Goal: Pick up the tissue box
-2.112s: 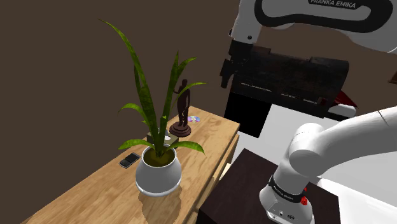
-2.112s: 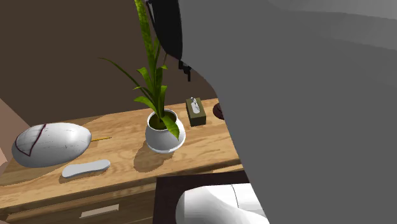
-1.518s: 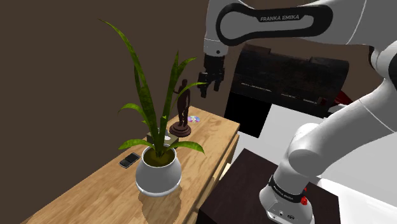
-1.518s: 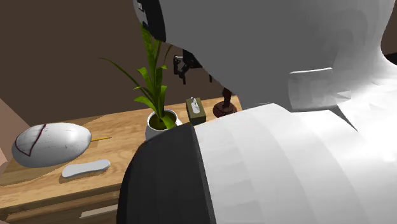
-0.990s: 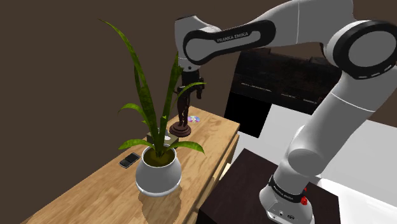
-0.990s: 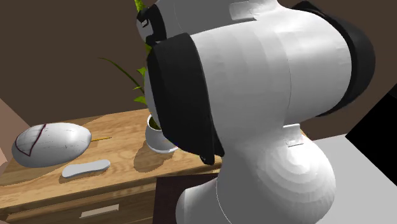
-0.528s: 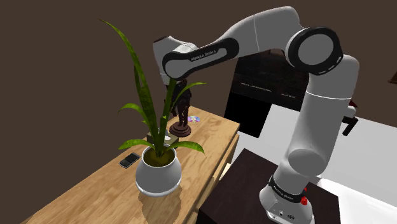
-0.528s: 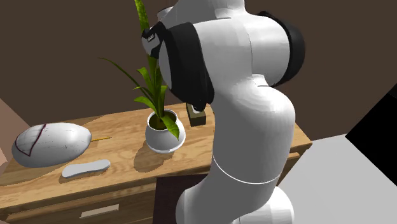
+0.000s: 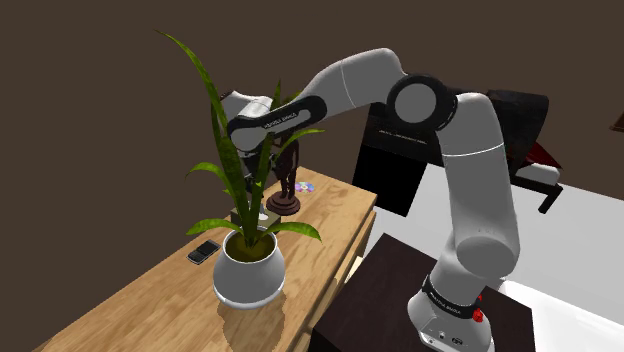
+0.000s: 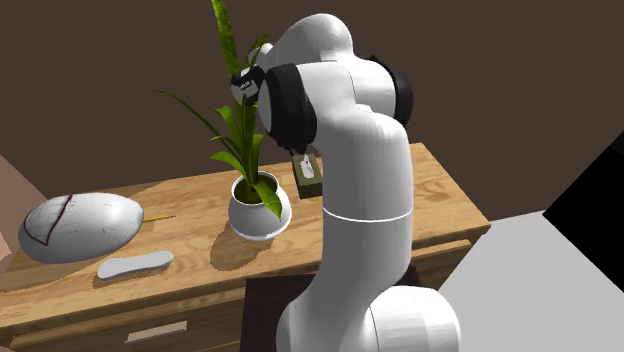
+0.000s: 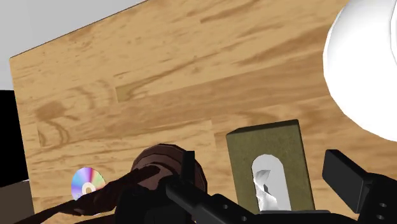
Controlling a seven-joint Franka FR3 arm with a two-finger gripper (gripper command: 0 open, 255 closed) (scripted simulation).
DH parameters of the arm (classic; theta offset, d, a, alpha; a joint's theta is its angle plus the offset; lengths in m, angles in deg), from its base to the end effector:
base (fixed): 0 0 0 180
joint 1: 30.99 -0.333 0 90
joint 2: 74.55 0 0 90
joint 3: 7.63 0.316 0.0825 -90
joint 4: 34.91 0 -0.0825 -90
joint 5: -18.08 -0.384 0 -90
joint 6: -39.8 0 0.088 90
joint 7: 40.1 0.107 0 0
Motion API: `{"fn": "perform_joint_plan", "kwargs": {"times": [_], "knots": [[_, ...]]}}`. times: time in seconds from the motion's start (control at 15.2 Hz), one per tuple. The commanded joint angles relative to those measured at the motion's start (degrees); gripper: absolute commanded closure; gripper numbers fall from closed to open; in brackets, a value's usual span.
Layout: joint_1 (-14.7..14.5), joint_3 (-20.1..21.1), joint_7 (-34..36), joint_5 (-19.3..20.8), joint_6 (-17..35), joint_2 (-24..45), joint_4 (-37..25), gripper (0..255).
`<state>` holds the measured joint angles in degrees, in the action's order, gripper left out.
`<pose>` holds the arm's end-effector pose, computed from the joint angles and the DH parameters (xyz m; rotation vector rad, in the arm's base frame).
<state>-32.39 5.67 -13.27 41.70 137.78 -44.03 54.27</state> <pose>0.6438 0.1100 0.3229 2.7396 -0.1211 -0.3305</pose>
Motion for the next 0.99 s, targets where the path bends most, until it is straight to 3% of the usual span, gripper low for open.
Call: {"fn": "perform_joint_plan", "kwargs": {"times": [0.0, 0.4, 0.92], "knots": [[-1.18, -0.86, 0.35, 1.53, -1.89, 5.30, -5.37, 0], [-4.71, -4.05, -0.99, 4.72, -8.73, 22.99, -25.73, 0], [-4.75, -4.35, 0.15, 5.05, -5.65, 26.30, -25.75, 0]]}}
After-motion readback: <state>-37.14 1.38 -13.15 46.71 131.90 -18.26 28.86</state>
